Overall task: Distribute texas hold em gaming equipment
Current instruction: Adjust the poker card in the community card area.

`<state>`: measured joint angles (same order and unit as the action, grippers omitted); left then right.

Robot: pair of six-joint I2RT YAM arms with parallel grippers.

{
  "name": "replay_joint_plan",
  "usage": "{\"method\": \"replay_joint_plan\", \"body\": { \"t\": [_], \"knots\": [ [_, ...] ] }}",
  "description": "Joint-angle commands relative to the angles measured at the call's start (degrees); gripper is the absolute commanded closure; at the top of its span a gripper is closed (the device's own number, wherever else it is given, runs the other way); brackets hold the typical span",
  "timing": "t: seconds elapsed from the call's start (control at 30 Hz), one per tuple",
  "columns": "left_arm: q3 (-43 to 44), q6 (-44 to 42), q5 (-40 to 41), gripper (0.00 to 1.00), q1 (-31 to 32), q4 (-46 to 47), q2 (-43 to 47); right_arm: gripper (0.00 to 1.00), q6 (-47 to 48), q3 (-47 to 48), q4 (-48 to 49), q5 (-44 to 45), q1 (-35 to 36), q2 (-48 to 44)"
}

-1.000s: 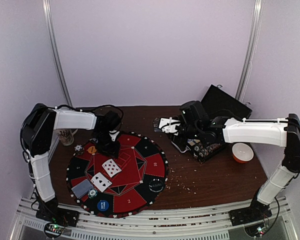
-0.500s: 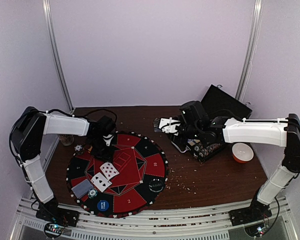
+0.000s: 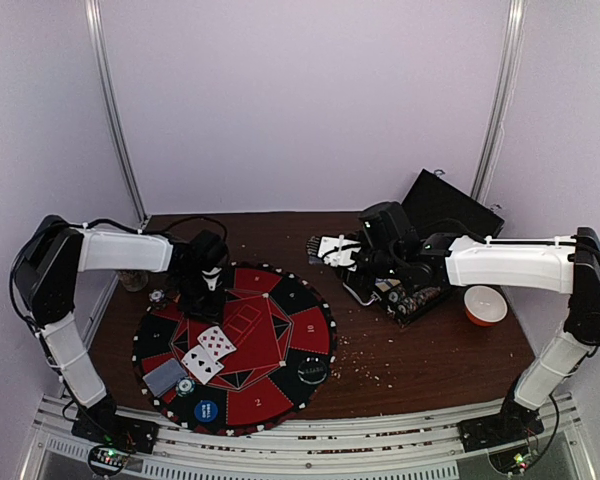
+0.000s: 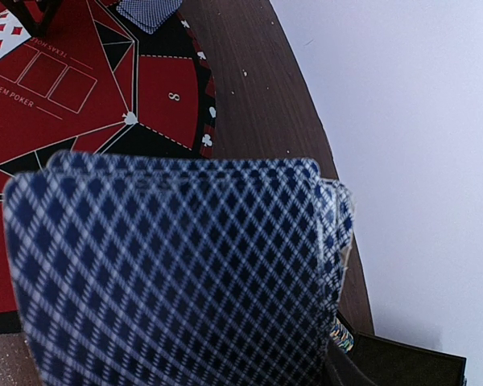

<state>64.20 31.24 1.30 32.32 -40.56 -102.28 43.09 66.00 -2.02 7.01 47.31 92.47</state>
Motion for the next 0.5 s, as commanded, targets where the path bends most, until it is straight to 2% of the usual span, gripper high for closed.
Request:
{"method": "replay_joint_plan", "body": {
  "t": [0.0, 0.17, 0.23, 0.37, 0.47],
  "knots": [
    [1.52, -0.38, 0.34, 0.57, -2.33, 0.15, 2.5, 0.57, -0.86, -0.69, 0.05, -0.31, -0.09, -2.13],
    [-1.02, -1.27, 2.41, 0.58, -4.78, -0.57, 4.84, 0.57, -0.9, -0.74, -0.26, -0.33, -0.14, -2.21],
    [-2.32, -1.37, 3.63, 0.64, -4.92, -1.26, 4.55, 0.57, -0.88, -0.61, -0.21, -0.41, -0.11, -2.14],
    [-4.59, -1.42, 2.84, 0.8, -4.93, -0.98, 4.19, 0.57, -0.81, -0.44, -0.13, -0.51, -0.17, -1.99],
    [-5.62, -1.88, 0.98, 0.83, -4.7, -0.95, 4.47, 0.57, -0.76, -0.36, -0.26, -0.5, -0.1, -1.89]
  ]
}}
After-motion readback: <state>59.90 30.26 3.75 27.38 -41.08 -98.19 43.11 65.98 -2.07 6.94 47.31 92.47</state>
